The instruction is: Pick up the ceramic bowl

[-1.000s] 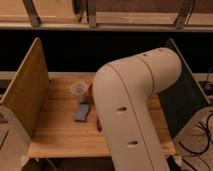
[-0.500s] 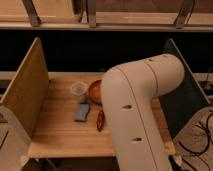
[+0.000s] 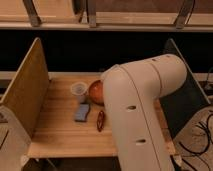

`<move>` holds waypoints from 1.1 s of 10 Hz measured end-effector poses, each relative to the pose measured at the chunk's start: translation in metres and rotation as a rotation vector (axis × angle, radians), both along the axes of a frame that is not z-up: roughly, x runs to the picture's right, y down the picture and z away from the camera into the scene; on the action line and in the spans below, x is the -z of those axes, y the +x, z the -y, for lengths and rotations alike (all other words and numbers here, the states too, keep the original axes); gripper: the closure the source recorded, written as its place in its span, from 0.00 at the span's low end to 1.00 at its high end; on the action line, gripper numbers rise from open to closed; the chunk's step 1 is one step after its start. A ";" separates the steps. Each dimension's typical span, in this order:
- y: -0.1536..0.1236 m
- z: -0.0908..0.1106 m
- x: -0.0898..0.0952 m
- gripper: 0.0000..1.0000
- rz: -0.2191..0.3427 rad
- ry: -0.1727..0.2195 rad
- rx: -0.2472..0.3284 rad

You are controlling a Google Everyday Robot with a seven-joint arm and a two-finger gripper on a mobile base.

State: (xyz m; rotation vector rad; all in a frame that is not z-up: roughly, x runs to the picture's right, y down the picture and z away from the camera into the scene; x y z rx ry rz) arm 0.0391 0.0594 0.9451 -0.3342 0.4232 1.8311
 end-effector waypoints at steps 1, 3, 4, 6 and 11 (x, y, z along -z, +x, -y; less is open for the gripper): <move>0.003 -0.005 0.000 0.71 -0.001 -0.007 0.003; 0.009 -0.020 0.000 0.91 -0.007 -0.033 -0.004; 0.014 -0.026 0.000 0.98 -0.016 -0.047 -0.008; 0.018 -0.023 0.002 1.00 -0.027 -0.044 -0.012; 0.033 0.043 0.044 1.00 -0.116 0.078 0.065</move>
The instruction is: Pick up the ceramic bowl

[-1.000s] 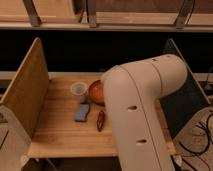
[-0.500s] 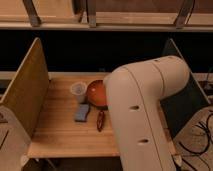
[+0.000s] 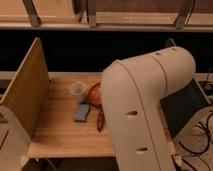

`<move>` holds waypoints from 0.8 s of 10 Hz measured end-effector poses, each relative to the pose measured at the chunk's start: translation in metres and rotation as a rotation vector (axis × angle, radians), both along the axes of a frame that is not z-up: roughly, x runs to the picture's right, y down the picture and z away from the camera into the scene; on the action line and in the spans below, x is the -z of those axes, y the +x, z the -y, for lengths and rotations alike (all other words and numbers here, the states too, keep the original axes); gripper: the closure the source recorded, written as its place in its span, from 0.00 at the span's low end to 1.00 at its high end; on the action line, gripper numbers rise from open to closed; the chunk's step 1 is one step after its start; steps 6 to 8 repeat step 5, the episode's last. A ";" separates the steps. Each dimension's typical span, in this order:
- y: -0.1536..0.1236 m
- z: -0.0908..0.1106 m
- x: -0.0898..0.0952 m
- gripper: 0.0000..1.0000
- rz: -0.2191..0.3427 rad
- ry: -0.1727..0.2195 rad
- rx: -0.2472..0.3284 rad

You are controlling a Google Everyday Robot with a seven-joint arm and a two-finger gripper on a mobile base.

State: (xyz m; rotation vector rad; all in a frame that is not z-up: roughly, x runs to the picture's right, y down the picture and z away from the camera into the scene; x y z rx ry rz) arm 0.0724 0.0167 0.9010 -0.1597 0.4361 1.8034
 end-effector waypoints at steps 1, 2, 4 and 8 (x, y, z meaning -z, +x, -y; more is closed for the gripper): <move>0.004 0.009 0.010 1.00 -0.022 0.020 0.010; 0.011 0.022 0.027 1.00 -0.061 0.051 0.019; 0.015 0.030 0.047 1.00 -0.089 0.089 0.003; 0.018 0.028 0.055 1.00 -0.096 0.097 -0.025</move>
